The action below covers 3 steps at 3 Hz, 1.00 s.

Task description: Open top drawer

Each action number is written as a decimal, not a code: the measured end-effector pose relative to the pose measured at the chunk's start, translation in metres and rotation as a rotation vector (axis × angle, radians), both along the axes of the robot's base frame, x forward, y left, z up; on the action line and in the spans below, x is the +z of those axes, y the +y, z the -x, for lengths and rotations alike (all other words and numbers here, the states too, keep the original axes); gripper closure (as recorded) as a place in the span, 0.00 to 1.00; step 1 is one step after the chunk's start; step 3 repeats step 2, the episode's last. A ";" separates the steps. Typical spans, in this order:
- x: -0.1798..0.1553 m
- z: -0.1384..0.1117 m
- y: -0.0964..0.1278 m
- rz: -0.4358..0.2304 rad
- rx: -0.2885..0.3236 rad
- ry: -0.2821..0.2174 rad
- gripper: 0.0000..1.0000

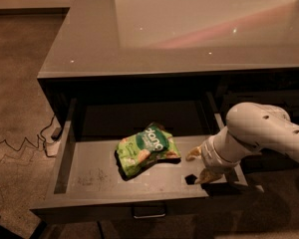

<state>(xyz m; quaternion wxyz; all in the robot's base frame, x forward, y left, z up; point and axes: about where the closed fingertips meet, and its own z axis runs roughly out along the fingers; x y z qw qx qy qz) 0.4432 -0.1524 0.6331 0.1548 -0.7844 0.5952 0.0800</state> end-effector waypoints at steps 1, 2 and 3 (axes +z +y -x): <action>0.000 0.000 0.000 0.000 0.000 0.000 0.00; 0.000 0.000 0.000 0.000 0.000 0.000 0.00; 0.000 0.000 0.000 0.000 0.000 0.000 0.00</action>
Offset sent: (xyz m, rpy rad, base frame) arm 0.0000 0.0000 0.0000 0.0000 0.0000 0.0000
